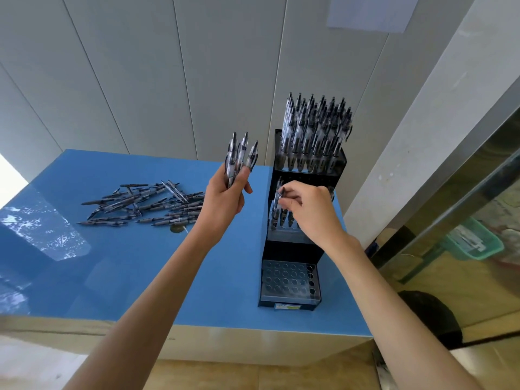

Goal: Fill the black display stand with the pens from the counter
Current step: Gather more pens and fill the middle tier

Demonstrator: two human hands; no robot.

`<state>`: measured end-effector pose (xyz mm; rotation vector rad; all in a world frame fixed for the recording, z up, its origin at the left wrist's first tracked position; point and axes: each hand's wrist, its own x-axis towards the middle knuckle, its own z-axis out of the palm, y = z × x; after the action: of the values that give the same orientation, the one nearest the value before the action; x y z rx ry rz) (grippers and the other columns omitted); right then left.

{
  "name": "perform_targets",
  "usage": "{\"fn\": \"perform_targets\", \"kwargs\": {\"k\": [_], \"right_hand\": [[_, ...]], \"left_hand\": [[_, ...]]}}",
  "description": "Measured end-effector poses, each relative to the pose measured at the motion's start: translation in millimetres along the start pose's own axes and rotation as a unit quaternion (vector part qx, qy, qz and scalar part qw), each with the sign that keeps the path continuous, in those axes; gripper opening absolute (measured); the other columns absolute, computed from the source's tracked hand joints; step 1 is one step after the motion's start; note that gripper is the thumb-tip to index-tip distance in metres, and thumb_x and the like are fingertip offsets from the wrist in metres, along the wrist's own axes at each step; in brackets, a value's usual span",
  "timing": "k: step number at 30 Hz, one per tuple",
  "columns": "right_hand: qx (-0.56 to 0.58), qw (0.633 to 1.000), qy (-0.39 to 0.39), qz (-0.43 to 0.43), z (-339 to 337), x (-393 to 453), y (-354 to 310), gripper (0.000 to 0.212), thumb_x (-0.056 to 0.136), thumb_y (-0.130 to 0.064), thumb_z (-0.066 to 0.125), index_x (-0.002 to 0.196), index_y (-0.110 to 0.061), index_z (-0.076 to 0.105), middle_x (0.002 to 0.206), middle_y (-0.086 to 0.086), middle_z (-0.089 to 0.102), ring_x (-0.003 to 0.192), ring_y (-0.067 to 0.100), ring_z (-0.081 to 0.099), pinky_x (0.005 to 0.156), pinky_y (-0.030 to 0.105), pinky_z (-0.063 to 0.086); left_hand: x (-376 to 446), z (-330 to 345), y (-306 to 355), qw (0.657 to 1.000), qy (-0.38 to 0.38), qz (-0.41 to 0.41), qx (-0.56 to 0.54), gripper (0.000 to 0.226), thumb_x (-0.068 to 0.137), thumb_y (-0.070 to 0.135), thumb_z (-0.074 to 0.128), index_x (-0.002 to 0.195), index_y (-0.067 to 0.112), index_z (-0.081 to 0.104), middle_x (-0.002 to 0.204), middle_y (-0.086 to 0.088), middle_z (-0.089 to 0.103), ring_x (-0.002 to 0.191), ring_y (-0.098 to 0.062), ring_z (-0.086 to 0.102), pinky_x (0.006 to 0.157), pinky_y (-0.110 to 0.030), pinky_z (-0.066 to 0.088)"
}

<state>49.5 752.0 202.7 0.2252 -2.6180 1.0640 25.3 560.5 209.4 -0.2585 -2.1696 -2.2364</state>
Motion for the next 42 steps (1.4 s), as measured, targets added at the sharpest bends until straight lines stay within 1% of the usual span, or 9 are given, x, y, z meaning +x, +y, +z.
{"fn": "perform_targets", "kwargs": {"k": [9,14,19,26,28,32,35,38,42], "right_hand": [[-0.012,1.0,-0.001,0.002,-16,9,-2,0.022,0.084,-0.022,0.081,0.101,-0.01,0.075,0.088,-0.001,0.076,0.078,0.005,0.072,0.08,0.029,0.061],[0.131,0.99,0.046,0.008,-32,20,-25,0.014,0.094,-0.017,0.069,0.101,-0.007,0.075,0.084,0.002,0.076,0.073,0.012,0.074,0.073,0.032,0.062],[0.232,0.971,0.013,0.047,-36,28,-33,0.016,0.094,-0.015,0.07,0.103,-0.004,0.074,0.087,0.007,0.077,0.076,0.024,0.075,0.073,0.038,0.063],[0.322,0.943,0.037,0.082,-35,30,-33,0.013,0.091,-0.008,0.07,0.102,0.0,0.072,0.086,0.015,0.076,0.078,0.03,0.075,0.074,0.036,0.063],[0.331,0.937,0.068,0.083,-38,31,-31,0.01,0.093,-0.005,0.067,0.1,0.0,0.071,0.087,0.015,0.076,0.078,0.03,0.075,0.073,0.034,0.063],[0.301,0.944,0.122,0.062,-56,32,-21,0.006,0.093,-0.005,0.067,0.099,-0.004,0.07,0.085,0.013,0.075,0.077,0.028,0.075,0.074,0.035,0.062],[0.233,0.965,0.117,0.023,-65,28,-16,0.006,0.093,-0.005,0.068,0.095,-0.009,0.07,0.082,0.009,0.074,0.073,0.024,0.074,0.073,0.032,0.061],[0.16,0.981,0.111,-0.007,-64,22,-15,0.005,0.092,-0.005,0.07,0.095,-0.008,0.071,0.08,0.005,0.073,0.071,0.016,0.073,0.071,0.026,0.06],[0.101,0.988,0.111,-0.025,-56,16,-10,0.005,0.091,-0.006,0.071,0.093,-0.01,0.072,0.078,-0.001,0.072,0.07,0.01,0.072,0.073,0.024,0.059]], "left_hand": [[-1,2,3,1.0,-0.023,-0.007,-0.009,0.025,0.107,0.026,0.051,0.109,0.003,0.06,0.076,0.002,0.062,0.049,-0.016,0.037,0.046,-0.024,0.031],[-3,5,8,0.999,-0.052,0.009,-0.005,0.022,0.105,0.024,0.057,0.093,0.005,0.059,0.057,0.008,0.058,0.043,-0.014,0.039,0.046,-0.023,0.034],[-2,9,8,0.997,-0.076,0.02,0.0,0.017,0.101,0.029,0.063,0.1,0.013,0.066,0.084,-0.015,0.069,0.049,-0.022,0.043,0.047,-0.028,0.036],[-4,13,9,0.996,-0.084,0.013,0.024,0.024,0.105,0.03,0.056,0.101,0.008,0.063,0.063,0.008,0.064,0.045,-0.018,0.045,0.045,-0.027,0.034],[-3,13,7,0.997,-0.07,0.002,0.028,0.029,0.106,0.033,0.054,0.104,0.005,0.062,0.066,0.005,0.065,0.044,-0.019,0.047,0.044,-0.025,0.034],[1,6,-3,1.0,-0.014,-0.014,0.021,0.026,0.106,0.033,0.054,0.111,0.008,0.06,0.075,-0.003,0.068,0.044,-0.017,0.041,0.044,-0.025,0.034],[4,1,-6,0.999,0.006,-0.024,0.027,0.032,0.106,0.034,0.053,0.107,0.002,0.052,0.058,0.008,0.046,0.05,-0.013,0.031,0.045,-0.025,0.029],[5,0,-4,1.0,-0.001,-0.022,0.016,0.033,0.108,0.032,0.049,0.109,0.0,0.047,0.058,0.009,0.031,0.053,-0.013,0.024,0.045,-0.024,0.025],[7,3,0,1.0,-0.006,-0.015,-0.002,0.019,0.11,0.028,0.042,0.108,0.016,0.057,0.066,0.002,0.033,0.053,-0.014,0.024,0.047,-0.026,0.023]]}}
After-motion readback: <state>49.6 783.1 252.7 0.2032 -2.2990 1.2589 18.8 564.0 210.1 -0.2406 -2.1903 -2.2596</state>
